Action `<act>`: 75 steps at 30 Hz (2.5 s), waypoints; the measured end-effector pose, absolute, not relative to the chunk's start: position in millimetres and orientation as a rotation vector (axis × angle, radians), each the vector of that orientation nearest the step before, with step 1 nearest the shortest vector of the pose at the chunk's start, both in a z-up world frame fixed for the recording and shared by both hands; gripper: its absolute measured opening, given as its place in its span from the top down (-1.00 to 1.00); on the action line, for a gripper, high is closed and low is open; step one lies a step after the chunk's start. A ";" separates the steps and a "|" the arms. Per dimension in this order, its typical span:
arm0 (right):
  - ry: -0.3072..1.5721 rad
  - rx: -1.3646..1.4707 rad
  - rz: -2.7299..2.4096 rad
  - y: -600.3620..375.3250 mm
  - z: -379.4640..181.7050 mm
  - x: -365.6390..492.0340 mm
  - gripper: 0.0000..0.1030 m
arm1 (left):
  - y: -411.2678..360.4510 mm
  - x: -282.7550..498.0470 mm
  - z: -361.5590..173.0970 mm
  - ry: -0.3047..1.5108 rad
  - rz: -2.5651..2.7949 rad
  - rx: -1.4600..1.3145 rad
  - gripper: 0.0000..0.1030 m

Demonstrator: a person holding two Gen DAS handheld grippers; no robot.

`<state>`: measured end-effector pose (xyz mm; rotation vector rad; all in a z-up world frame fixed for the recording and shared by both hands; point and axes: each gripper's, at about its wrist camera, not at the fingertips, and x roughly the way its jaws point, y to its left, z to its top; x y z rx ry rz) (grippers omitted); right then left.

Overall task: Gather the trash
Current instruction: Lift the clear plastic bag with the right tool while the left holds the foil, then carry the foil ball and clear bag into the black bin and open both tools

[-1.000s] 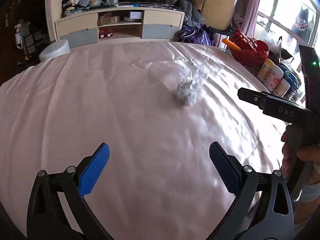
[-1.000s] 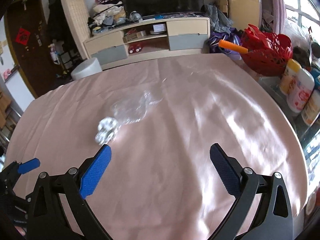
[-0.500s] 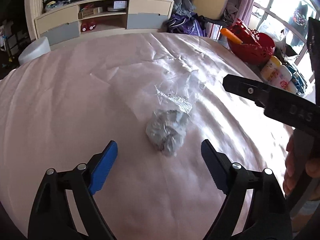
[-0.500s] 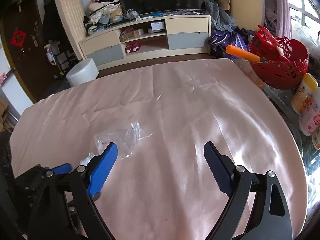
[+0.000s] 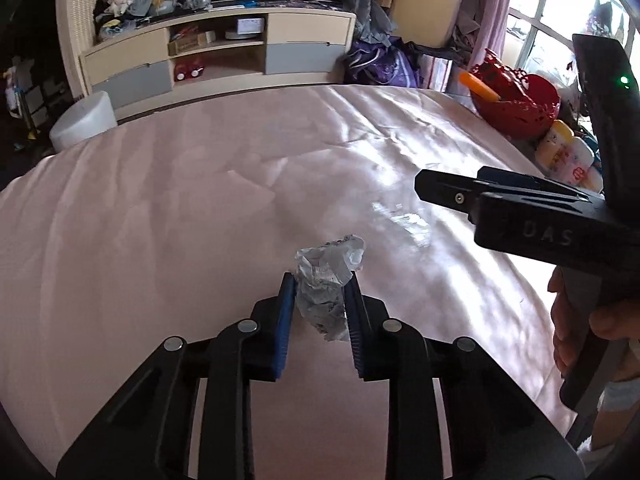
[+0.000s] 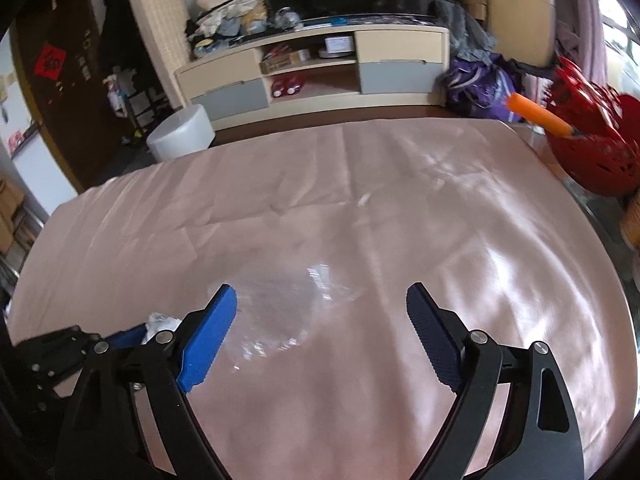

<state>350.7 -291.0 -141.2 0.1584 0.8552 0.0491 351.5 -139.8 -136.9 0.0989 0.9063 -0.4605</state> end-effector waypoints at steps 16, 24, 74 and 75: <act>0.929 0.071 0.072 -252.2 -165.7 375.2 -0.29 | -93.1 344.2 -129.0 0.917 -0.406 0.098 0.56; 0.914 0.085 0.095 -251.9 -145.7 358.1 0.61 | -80.8 326.1 -113.0 0.890 -0.397 0.108 0.56; 0.836 0.138 0.218 -234.8 -136.2 9.3 0.61 | -80.8 11.3 -139.6 0.930 -0.393 -0.042 0.56; 0.845 0.145 0.218 -235.7 -140.6 10.0 0.61 | -81.7 9.3 -145.0 0.939 -0.393 -0.044 0.56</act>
